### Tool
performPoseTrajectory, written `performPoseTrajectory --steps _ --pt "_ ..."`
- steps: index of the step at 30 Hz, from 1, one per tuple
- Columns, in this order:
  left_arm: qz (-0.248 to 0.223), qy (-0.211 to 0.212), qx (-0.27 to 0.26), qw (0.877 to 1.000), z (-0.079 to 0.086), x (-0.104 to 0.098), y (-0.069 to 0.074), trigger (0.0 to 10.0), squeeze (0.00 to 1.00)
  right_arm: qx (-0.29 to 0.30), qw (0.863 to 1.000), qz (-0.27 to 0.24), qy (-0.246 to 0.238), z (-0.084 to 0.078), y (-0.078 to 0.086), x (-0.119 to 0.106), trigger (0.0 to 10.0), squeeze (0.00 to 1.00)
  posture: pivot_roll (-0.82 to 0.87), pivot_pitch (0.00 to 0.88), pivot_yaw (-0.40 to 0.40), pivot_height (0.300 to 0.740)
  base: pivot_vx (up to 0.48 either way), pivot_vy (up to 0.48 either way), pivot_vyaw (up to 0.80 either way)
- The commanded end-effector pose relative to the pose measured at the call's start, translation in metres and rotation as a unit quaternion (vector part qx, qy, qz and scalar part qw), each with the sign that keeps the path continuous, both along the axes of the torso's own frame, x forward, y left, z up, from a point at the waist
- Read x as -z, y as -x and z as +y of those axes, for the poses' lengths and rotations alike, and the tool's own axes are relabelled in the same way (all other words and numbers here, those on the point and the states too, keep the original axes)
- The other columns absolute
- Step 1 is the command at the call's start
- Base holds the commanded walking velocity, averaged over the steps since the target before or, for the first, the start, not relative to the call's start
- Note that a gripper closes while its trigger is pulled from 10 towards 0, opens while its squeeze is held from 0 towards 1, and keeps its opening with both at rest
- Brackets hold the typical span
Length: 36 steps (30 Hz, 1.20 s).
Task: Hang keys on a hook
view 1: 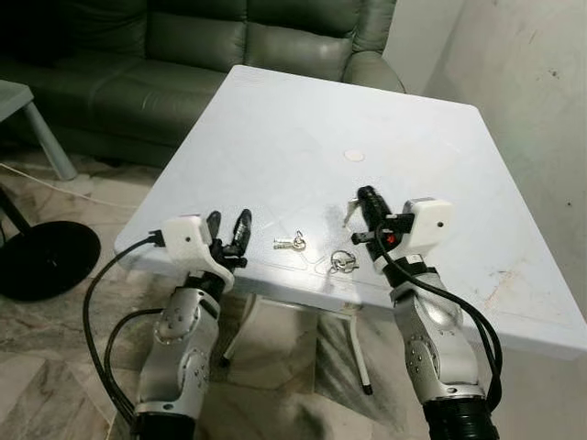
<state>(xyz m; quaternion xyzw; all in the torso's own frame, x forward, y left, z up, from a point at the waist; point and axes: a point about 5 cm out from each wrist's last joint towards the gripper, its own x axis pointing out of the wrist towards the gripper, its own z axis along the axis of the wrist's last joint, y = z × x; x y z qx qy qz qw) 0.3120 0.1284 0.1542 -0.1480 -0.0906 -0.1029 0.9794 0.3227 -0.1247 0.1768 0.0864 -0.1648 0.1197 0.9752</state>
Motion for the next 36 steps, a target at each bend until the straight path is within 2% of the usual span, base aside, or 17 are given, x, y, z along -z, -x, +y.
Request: performPoseTrajectory --steps 1,6,10,12,19,30,36 --pt "-0.004 -0.001 0.005 1.0 0.001 -0.003 -0.002 10.0 0.0 0.037 0.999 0.002 0.006 -0.012 0.002 -0.001 10.0 0.0 0.15 0.077 -0.082 0.74 0.0 0.0 0.0" --pt "-0.013 -0.003 0.002 1.0 0.009 -0.007 -0.002 10.0 0.0 0.06 0.998 0.003 0.026 -0.018 0.009 0.003 10.0 0.0 0.14 0.065 -0.069 0.74 0.0 0.0 0.0" --pt "-0.008 -0.012 -0.002 1.0 0.014 -0.002 0.0 10.0 0.0 0.074 0.997 0.014 0.029 -0.026 0.015 0.012 10.0 0.0 0.12 0.057 -0.058 0.74 0.0 0.0 0.0" --pt "-0.005 -0.014 -0.004 1.0 0.018 0.001 0.002 10.0 0.0 0.101 0.994 0.021 0.037 -0.033 0.02 0.017 10.0 0.0 0.11 0.054 -0.051 0.74 0.0 0.0 0.0" --pt "-0.004 -0.013 -0.005 1.0 0.025 -0.001 0.007 10.0 0.0 0.131 0.991 0.019 0.039 -0.043 0.028 0.017 10.0 0.0 0.1 0.062 -0.036 0.74 0.0 0.0 0.0" --pt "0.0 -0.008 -0.011 1.0 0.028 0.005 0.008 10.0 0.0 0.143 0.987 0.037 0.063 -0.044 0.034 0.027 10.0 0.0 0.08 0.062 -0.035 0.74 0.0 0.0 0.0" --pt "-0.003 -0.005 -0.019 1.0 0.03 0.001 0.0 10.0 0.0 0.138 0.986 0.044 0.084 -0.035 0.026 0.024 10.0 0.0 0.09 0.063 -0.047 0.74 0.0 0.0 0.0"
